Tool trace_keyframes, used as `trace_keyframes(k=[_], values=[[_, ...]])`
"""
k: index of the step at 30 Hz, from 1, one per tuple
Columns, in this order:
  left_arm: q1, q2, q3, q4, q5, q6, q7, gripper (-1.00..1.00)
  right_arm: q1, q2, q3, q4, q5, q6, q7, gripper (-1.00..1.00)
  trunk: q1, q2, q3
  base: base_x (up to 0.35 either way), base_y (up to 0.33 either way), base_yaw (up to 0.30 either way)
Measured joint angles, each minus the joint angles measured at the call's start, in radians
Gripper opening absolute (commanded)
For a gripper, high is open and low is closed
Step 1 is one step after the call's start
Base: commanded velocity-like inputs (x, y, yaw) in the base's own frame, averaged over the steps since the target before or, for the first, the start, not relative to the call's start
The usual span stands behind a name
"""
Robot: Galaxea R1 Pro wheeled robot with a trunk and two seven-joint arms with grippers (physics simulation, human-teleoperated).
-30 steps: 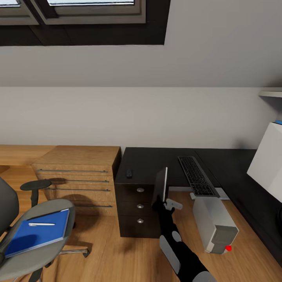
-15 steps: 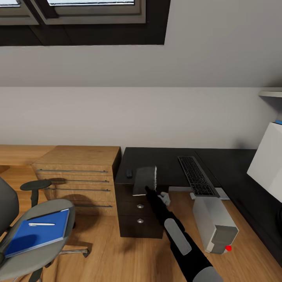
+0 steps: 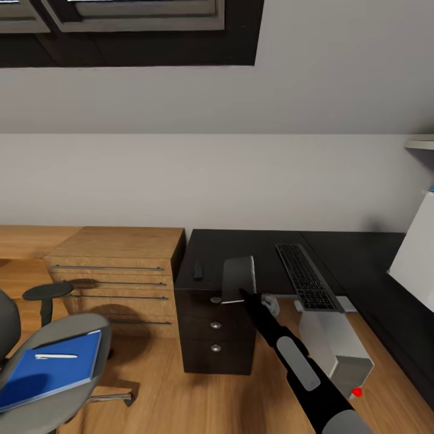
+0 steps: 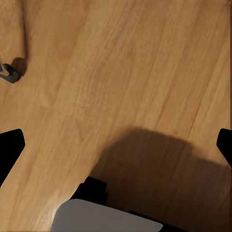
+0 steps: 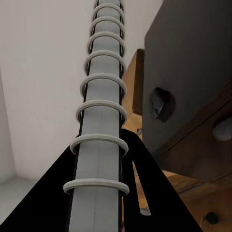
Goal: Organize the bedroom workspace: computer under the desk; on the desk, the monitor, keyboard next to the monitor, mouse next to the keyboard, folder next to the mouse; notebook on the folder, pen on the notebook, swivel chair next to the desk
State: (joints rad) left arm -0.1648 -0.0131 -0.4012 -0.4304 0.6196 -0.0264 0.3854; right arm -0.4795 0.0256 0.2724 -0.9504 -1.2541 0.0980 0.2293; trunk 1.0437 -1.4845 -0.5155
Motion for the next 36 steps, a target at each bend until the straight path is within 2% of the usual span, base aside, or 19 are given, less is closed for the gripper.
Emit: trace_keyframes(k=[13, 19, 30, 36], values=[[0.0, 0.0, 0.0, 0.0, 0.0, 0.0, 0.0, 1.0, 0.0, 0.003, 0.008, 0.017, 0.0, -0.003, 0.003, -1.0, 0.0, 0.0, 0.0, 0.299, -0.001, 0.0], [0.0, 0.0, -0.001, 0.0, 0.0, 0.0, 0.0, 1.0, 0.0, 0.009, 0.008, 0.058, 0.0, -0.009, 0.004, -1.0, 0.0, 0.0, 0.0, 0.117, -0.012, 0.0], [0.0, 0.001, 0.002, -0.001, 0.0, 0.0, 0.0, 1.0, 0.001, 0.0, 0.005, 0.088, -0.003, 0.007, 0.1, -1.0, 0.001, 0.0, 0.0, 0.009, -0.001, 0.0], [0.0, 0.001, 0.001, -0.002, 0.0, -0.001, 0.0, 1.0, 0.001, -0.013, 0.009, 0.092, -0.002, 0.064, 0.161, -1.0, 0.001, 0.0, 0.0, 0.0, 0.0, 0.0]])
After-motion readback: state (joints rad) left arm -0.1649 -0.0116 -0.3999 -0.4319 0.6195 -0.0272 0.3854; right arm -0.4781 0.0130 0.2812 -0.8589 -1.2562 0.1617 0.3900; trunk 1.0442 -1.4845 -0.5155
